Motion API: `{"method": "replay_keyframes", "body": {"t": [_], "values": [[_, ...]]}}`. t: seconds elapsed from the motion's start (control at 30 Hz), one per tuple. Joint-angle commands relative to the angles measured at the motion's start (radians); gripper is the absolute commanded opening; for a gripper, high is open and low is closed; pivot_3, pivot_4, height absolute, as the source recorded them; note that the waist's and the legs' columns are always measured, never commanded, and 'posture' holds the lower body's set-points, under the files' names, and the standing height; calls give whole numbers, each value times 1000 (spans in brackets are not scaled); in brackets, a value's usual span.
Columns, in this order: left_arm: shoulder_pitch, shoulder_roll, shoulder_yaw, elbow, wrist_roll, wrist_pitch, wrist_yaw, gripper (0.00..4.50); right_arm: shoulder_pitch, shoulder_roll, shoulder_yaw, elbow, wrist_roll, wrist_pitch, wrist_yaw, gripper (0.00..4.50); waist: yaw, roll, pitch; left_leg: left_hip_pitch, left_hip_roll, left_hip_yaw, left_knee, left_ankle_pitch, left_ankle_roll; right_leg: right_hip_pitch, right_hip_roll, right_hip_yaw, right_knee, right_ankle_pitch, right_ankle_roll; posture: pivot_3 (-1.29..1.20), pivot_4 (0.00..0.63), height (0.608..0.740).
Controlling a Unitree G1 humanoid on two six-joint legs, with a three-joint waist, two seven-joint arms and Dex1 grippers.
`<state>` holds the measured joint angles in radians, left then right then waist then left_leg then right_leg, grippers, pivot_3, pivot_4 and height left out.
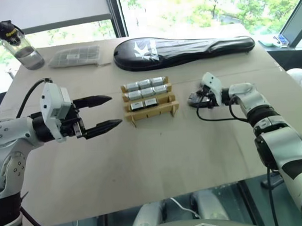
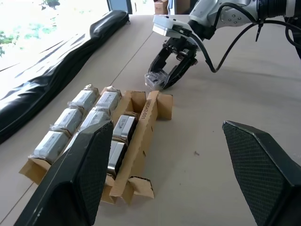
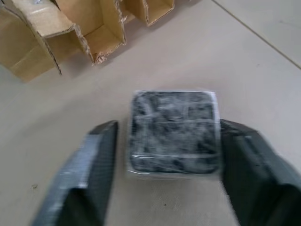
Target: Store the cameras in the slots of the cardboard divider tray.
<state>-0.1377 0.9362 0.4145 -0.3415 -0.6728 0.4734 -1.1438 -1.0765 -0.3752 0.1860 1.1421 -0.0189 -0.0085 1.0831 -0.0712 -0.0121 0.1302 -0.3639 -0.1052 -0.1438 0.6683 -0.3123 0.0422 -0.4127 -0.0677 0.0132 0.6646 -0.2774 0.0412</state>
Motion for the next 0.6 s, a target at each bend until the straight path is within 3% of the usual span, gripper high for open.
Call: {"method": "replay_keyframes", "body": {"t": [0.03,0.23,0.3,0.4,0.6], "values": [[-35,8,-16,2,-15,-13,-12,3860,-6,-17,-28,-47,1,-17,-3,1950,0,0,0,0,0,0,0,0,0,0,0,0,0,0,0,0,150,740],[-147,-59,-89,42,-55,28,31,3860,53,-63,-1,-264,-77,-177,-125,1950,5,0,0,0,0,0,1,0,0,0,0,-1,0,0,0,0,150,740],[-237,-133,-114,82,-86,92,131,3860,84,-87,15,-392,-136,-276,-201,1950,5,0,0,-1,0,-1,2,0,0,0,0,-1,0,0,0,0,150,740],[-387,-213,-182,178,-14,113,252,3860,123,-122,53,-559,-236,-422,-293,1950,2,-1,-1,-1,0,-1,6,0,0,0,0,-2,2,0,1,0,150,740],[-540,-284,-305,322,9,95,141,3860,166,-137,130,-829,-401,-619,-416,1950,-2,-1,-1,0,-1,0,7,0,0,-1,1,0,4,0,1,0,150,740]]}}
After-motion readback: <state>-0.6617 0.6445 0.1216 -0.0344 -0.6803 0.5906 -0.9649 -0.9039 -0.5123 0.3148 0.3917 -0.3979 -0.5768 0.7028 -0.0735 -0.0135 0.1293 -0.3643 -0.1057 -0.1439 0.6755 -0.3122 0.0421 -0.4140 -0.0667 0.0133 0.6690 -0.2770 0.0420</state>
